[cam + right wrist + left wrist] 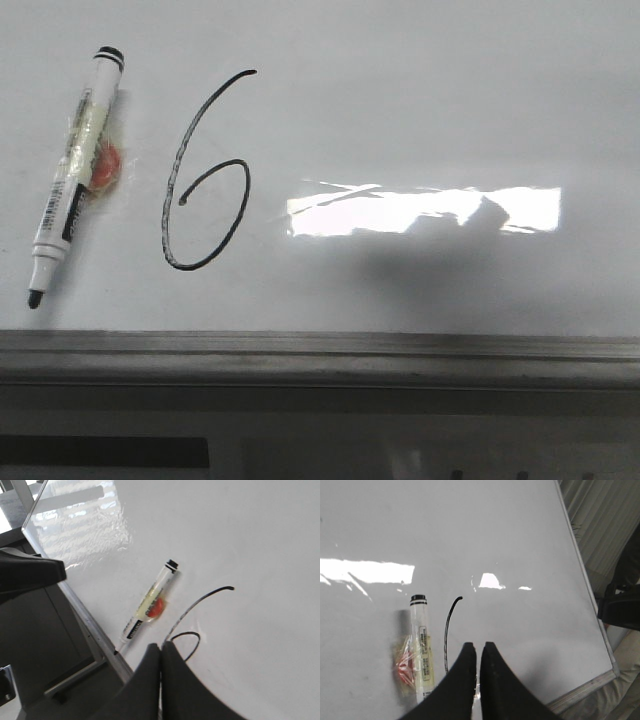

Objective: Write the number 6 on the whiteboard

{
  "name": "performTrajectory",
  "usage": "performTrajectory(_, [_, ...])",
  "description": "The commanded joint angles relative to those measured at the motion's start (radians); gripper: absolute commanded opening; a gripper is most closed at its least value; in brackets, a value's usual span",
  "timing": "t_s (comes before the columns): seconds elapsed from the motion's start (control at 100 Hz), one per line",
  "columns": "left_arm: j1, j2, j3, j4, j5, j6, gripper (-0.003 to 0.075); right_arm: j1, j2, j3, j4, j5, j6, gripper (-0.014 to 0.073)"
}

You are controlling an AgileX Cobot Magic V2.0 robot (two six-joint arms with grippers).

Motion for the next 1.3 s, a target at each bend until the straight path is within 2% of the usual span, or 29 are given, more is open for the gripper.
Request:
performTrajectory(0.0, [-0.001,-0.071,-0.004,0.044,-0.056,0.003,-0.002,-0.007,-0.107,0.083,-0.045,-0.165,-0.01,-0.0067])
performTrajectory(0.22, [-0.001,-0.228,0.021,0.113,0.087,0.003,-0.002,-0.007,-0.357,0.339,-0.082,-0.233,-0.016,-0.0067])
performTrajectory(0.43, [-0.001,-0.254,0.021,0.109,0.138,0.003,-0.002,-0.007,-0.519,0.447,-0.082,-0.231,-0.016,-0.0067])
performTrajectory(1.29, [-0.001,-0.254,0.026,0.109,0.138,0.003,-0.002,-0.007,-0.541,0.464,-0.082,-0.206,-0.016,-0.0067])
